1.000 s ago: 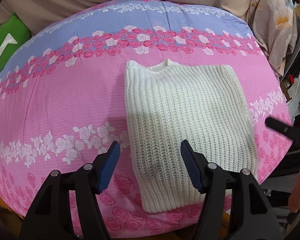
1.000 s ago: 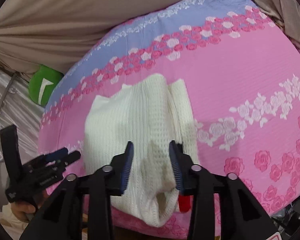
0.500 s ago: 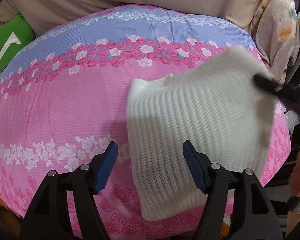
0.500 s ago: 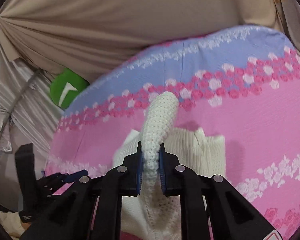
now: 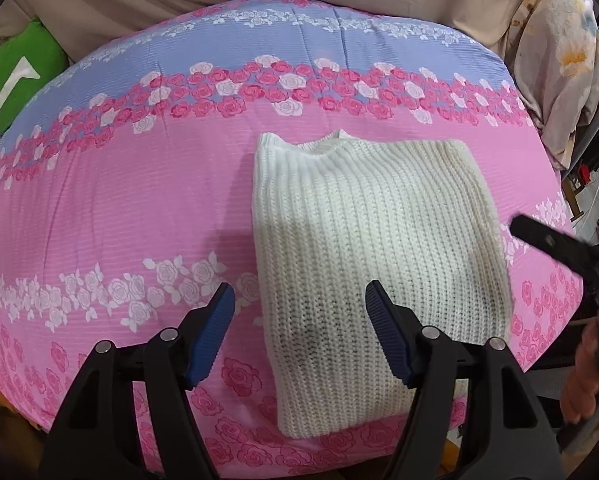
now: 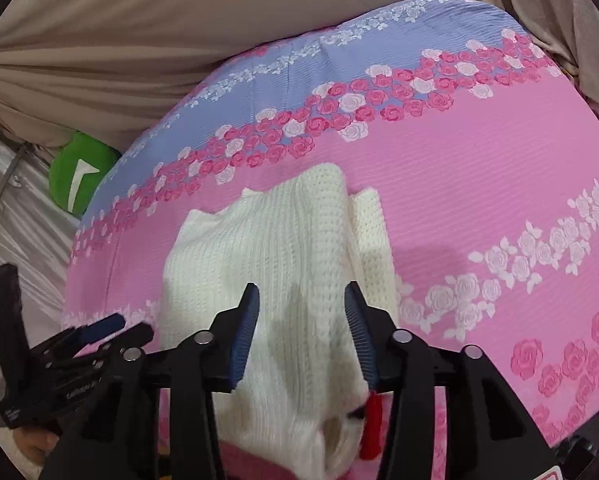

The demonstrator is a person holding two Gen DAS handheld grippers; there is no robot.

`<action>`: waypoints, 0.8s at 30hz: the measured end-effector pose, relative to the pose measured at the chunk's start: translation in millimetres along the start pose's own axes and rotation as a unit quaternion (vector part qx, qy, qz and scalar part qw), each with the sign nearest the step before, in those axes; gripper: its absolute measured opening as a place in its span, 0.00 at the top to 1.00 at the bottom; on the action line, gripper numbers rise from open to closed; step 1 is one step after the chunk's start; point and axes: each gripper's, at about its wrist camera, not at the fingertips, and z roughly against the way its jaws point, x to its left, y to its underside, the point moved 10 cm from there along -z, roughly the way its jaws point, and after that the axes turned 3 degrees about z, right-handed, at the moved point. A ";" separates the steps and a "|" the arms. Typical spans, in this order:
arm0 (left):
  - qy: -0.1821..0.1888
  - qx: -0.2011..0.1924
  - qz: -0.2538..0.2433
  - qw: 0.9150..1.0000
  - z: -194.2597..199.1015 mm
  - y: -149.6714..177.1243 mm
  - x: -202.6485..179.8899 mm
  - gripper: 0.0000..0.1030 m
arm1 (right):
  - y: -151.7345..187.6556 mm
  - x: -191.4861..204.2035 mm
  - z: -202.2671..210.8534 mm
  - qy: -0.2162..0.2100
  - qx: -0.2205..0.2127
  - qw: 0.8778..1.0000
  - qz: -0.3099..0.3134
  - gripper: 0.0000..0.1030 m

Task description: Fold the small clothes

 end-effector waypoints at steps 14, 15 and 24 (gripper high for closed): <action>0.022 0.009 -0.039 0.999 -2.0 11.1 -34.7 0.36 | 52.3 15.7 22.1 -0.034 0.003 0.999 -0.009 0.91; 0.022 0.009 -0.041 0.999 -1.6 11.8 -35.5 0.34 | 51.6 11.8 28.5 -0.027 -0.005 1.000 -0.003 0.91; 0.021 0.047 -0.023 0.998 -25.9 28.3 -30.9 0.33 | 92.9 -36.8 -17.5 0.011 0.082 0.996 -0.042 0.84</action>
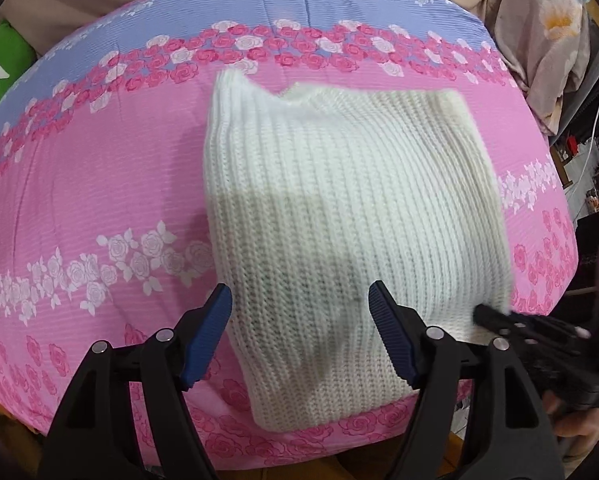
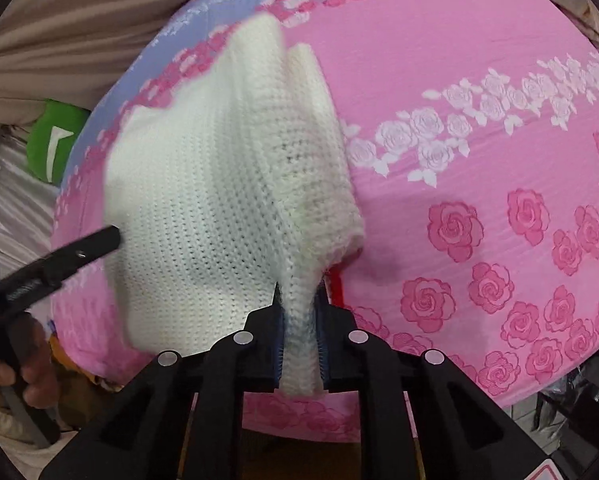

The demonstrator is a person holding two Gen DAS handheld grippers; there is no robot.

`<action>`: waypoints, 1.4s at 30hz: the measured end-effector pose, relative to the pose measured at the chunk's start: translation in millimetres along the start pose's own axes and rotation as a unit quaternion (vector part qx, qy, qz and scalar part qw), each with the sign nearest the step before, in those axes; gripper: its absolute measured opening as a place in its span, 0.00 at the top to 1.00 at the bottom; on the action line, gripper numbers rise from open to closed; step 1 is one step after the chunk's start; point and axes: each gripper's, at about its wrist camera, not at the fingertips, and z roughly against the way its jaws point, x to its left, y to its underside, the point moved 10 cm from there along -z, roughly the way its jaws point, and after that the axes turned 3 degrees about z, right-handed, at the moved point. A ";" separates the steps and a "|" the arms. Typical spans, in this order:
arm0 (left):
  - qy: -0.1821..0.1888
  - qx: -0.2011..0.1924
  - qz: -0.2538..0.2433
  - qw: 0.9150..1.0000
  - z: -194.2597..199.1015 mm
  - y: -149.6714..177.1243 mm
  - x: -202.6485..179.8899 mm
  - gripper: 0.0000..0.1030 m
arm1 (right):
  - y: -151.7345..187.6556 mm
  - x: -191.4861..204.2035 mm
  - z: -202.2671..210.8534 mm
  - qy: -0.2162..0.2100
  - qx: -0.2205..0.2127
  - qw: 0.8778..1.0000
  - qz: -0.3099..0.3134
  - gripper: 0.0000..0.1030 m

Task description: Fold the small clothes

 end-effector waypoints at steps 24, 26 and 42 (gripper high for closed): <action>0.038 -0.050 0.062 0.996 -28.0 -109.3 18.2 0.55 | -166.8 68.4 15.1 -0.077 -0.115 0.989 0.061 0.87; 0.043 -0.061 0.064 0.995 -21.1 -117.2 17.1 0.54 | -176.2 58.2 15.3 -0.060 -0.135 0.987 0.067 0.87; 0.077 0.033 0.002 0.996 5.1 26.2 12.1 0.31 | 11.7 25.0 10.2 -0.072 0.038 0.996 0.024 0.50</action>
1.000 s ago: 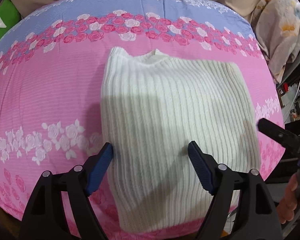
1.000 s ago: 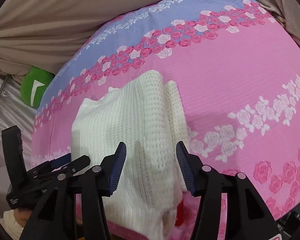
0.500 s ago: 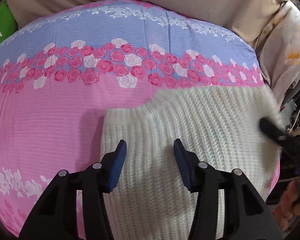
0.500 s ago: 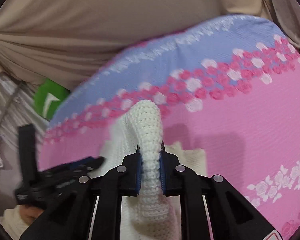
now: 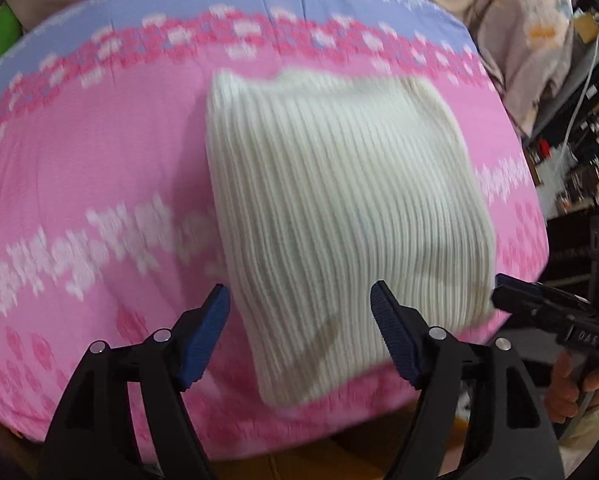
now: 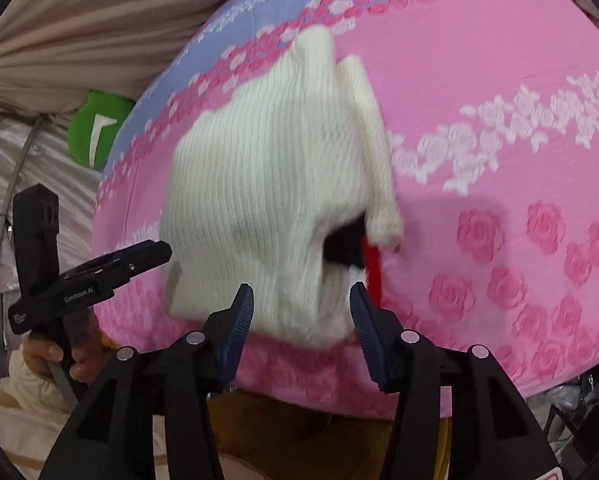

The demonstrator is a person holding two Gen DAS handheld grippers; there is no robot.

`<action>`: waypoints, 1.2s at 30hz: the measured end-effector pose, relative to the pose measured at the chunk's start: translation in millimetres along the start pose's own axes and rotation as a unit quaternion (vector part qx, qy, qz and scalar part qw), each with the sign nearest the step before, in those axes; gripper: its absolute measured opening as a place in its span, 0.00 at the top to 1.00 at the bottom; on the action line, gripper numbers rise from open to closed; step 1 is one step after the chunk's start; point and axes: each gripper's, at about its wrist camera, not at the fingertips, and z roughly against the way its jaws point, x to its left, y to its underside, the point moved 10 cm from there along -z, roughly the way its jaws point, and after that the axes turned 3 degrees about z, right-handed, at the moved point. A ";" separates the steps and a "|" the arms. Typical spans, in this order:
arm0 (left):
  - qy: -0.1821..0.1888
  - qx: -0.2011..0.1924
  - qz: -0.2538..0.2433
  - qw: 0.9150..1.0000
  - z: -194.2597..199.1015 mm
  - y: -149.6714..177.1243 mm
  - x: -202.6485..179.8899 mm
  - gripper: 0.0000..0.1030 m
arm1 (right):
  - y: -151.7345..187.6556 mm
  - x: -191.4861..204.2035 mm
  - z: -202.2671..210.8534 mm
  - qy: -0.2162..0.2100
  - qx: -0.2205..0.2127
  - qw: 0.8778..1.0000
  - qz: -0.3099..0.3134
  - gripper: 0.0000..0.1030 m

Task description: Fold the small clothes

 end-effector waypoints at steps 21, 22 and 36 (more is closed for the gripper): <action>-0.003 -0.014 -0.009 1.000 19.0 17.8 -1.7 0.46 | 16.1 -20.9 7.2 0.090 -0.022 0.996 0.018 0.42; 0.000 -0.034 -0.002 0.999 27.9 7.3 -4.2 0.33 | 4.6 -17.7 14.2 0.085 -0.039 0.995 0.015 0.37; -0.058 -0.088 -0.032 0.994 14.4 -58.2 -33.7 0.29 | -78.4 -21.2 -29.2 0.083 -0.066 0.994 0.038 0.85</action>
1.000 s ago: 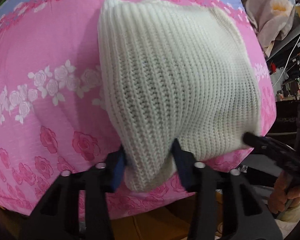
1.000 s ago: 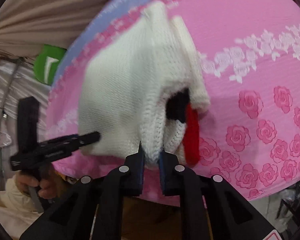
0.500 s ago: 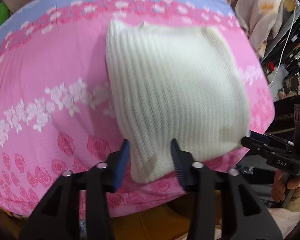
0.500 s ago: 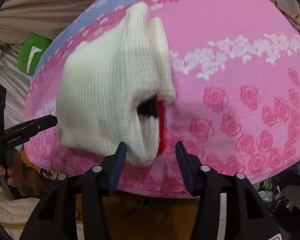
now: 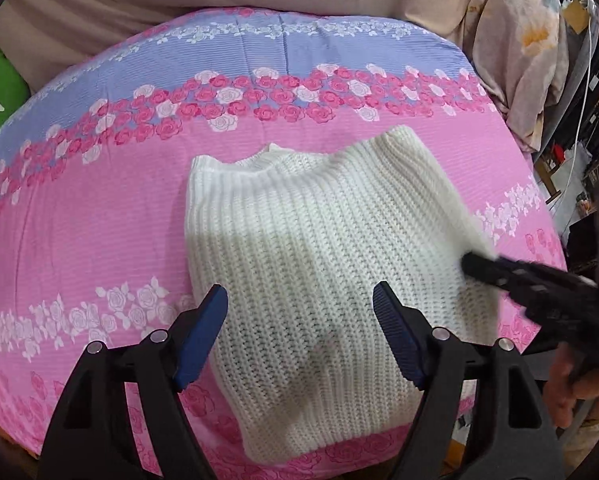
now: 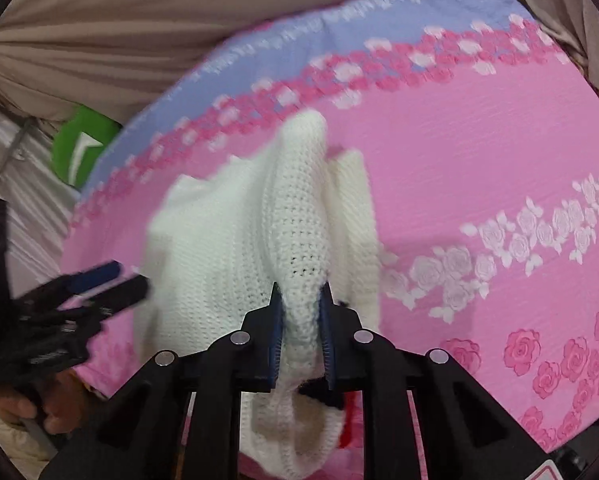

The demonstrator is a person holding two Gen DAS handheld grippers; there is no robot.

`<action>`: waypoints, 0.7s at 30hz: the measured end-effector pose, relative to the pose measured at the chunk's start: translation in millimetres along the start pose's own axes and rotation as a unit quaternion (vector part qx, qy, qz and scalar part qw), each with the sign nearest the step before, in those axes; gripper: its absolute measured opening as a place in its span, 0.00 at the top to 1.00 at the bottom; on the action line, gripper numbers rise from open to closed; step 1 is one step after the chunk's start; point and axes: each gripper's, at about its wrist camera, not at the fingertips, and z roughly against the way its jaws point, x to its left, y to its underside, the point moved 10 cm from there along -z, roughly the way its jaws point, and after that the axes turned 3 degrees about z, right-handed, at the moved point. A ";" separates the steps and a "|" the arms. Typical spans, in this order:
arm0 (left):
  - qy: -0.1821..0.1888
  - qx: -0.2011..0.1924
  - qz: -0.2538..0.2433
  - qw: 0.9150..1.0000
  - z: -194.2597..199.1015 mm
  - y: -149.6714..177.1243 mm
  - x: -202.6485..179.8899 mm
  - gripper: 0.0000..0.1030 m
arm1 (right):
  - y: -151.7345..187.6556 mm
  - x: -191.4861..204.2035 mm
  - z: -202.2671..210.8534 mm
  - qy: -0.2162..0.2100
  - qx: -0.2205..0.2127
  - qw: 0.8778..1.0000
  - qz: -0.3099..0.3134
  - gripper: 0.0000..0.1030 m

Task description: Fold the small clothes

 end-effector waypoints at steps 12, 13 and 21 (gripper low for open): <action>-0.018 0.046 0.042 0.998 -23.3 5.9 20.0 0.25 | 13.0 -21.1 -19.6 -0.020 0.044 0.996 -0.072 0.37; -0.019 0.047 0.049 0.998 -24.6 6.3 24.7 0.20 | 15.7 -19.2 -24.1 -0.032 0.053 0.995 -0.079 0.37; 0.012 0.086 0.112 0.990 -49.0 19.5 45.0 0.15 | 19.7 -16.1 -43.1 -0.045 0.072 0.993 -0.079 0.26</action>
